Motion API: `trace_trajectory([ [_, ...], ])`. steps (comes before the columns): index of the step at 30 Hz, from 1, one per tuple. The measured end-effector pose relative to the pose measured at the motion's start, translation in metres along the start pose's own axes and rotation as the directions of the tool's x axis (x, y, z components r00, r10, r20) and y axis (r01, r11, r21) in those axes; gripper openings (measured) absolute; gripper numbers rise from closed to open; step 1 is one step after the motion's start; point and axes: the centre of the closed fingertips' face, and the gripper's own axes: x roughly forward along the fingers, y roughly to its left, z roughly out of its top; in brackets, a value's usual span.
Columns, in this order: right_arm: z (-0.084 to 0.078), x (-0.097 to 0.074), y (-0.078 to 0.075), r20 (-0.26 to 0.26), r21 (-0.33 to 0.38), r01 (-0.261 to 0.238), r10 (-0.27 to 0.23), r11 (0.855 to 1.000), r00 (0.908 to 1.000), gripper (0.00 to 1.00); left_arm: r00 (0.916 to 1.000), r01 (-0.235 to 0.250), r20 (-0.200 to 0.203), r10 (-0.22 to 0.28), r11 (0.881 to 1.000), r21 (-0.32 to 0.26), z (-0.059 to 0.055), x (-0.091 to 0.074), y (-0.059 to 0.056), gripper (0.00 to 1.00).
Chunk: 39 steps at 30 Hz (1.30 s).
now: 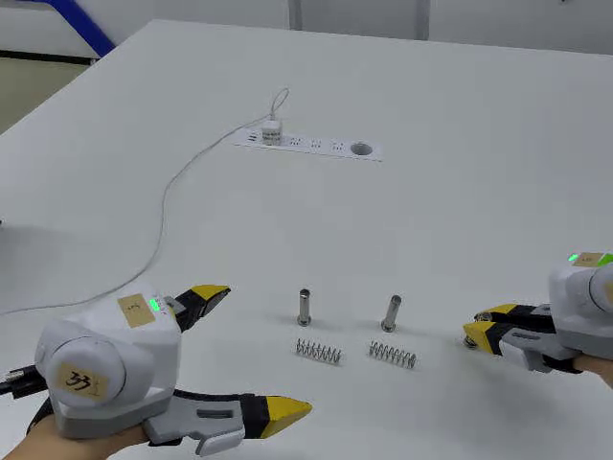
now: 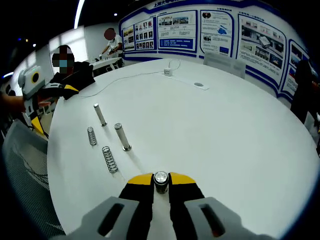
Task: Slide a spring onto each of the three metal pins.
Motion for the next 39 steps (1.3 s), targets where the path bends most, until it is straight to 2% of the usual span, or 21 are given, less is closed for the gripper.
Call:
trace_trajectory([
  [7, 0.006, -0.007, -0.002, 0.019, -0.022, 0.02, -0.02, 1.0, 0.9996, 0.18, 1.0, 0.0, 0.005, 0.0, 1.0, 0.002, 0.002, -0.001, 0.0, 0.94],
  [10, 0.013, -0.012, -0.002, 0.046, -0.026, 0.03, -0.029, 0.999, 0.9985, 0.18, 1.0, 0.001, 0.0, -0.001, 1.0, 0.007, 0.001, 0.0, 0.0, 0.94],
  [17, 0.032, -0.019, 0.01, 0.099, -0.055, 0.019, -0.014, 0.998, 0.995, 0.19, 0.9999, 0.005, 0.01, -0.005, 1.0, 0.011, 0.004, 0.0, -0.002, 0.94],
  [20, 0.035, -0.018, 0.017, 0.1, -0.068, 0.008, -0.001, 0.998, 0.995, 0.19, 0.9999, 0.006, 0.009, -0.006, 1.0, 0.014, 0.005, 0.001, -0.002, 0.94],
  [26, 0.04, -0.015, 0.031, 0.106, -0.08, -0.019, 0.028, 0.997, 0.9939, 0.19, 0.999, 0.004, 0.044, -0.004, 1.0, 0.013, 0.018, 0.005, -0.002, 0.94],
  [29, 0.039, -0.012, 0.041, 0.094, -0.102, -0.042, 0.051, 0.994, 0.9943, 0.19, 0.9985, 0.009, 0.054, -0.01, 1.0, 0.018, 0.022, 0.005, -0.003, 0.94],
  [39, 0.028, -0.001, 0.068, 0.048, -0.139, -0.111, 0.119, 0.984, 0.9917, 0.19, 0.9989, -0.004, 0.046, 0.003, 1.0, 0.011, 0.018, 0.001, 0.003, 0.93],
])
